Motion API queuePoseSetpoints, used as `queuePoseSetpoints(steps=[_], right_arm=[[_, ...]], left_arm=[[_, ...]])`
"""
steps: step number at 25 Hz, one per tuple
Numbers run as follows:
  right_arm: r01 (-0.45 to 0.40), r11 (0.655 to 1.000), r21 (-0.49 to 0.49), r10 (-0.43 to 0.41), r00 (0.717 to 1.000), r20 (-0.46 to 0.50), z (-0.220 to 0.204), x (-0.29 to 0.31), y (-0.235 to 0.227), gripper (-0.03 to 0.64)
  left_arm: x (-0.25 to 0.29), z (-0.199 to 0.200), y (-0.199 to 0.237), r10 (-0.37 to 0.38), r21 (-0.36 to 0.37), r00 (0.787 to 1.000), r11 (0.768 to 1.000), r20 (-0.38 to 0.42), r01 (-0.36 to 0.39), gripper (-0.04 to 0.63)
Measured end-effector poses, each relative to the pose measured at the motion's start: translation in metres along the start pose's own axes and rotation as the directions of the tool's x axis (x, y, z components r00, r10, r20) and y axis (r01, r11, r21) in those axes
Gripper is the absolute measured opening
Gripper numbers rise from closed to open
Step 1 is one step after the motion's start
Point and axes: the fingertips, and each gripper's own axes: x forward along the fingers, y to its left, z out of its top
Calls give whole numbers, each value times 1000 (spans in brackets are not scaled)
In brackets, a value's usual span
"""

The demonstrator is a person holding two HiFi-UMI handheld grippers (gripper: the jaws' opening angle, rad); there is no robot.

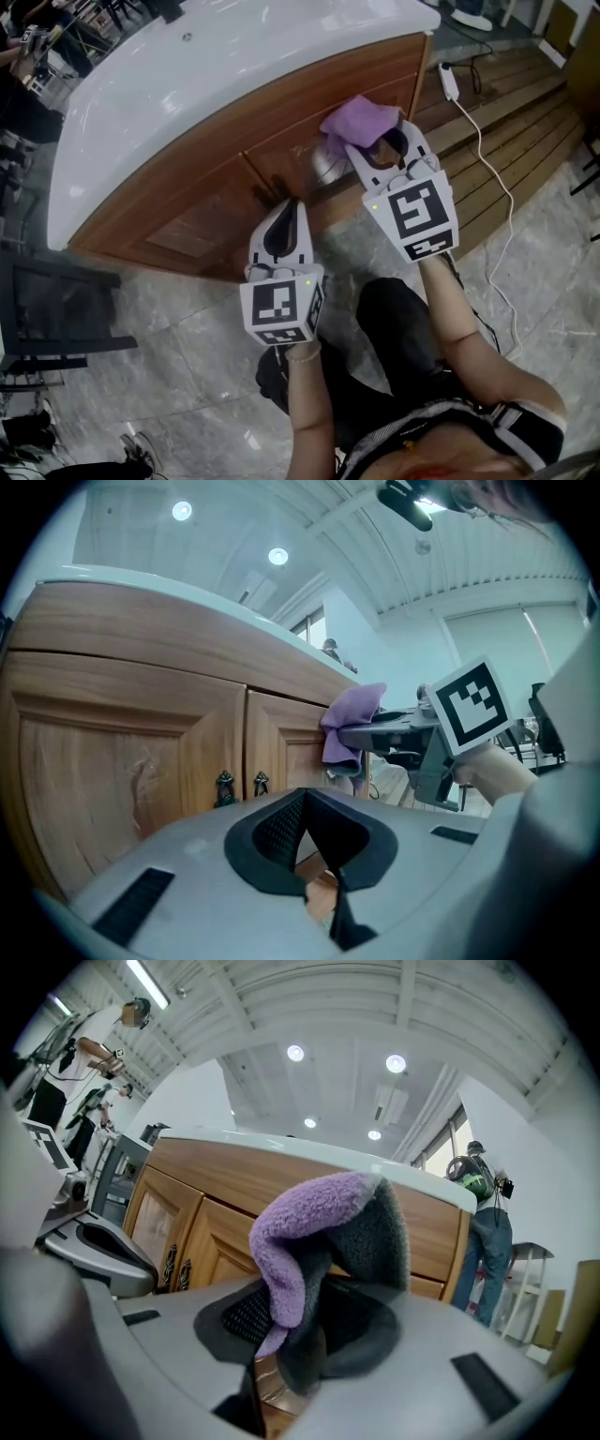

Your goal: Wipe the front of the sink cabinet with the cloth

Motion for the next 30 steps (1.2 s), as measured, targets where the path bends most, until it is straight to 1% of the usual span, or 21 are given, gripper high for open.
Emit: queuePoseSetpoints(steps=[4,10,15,20,23,30], right_arm=[[22,1000,-4,-22,1000,-11,-5,-2,-10,164],[82,997,12,-82,996,-32,-17,-6,-37,164],[105,994,6,-105,993,-46,-23,-9,-51,164],[166,986,-9,-166,983,-77,-35,-14,-78,164],[164,986,24,-162,984,-68,-38,-15,-85,164],[170,985,14,-169,984,-56,-38,-16,-84,164]], left_arm=[[2,-1,0,-5,-4,1000,1000,1,5,0],[6,0,-7,-29,-10,1000,1000,7,29,0],[8,-2,-8,-34,-9,999,999,3,34,0],[9,-3,-9,-35,-12,999,999,-3,35,0],[10,-5,-10,-41,-9,999,999,-7,40,0],[10,-7,-10,-41,-15,999,999,-10,41,0]])
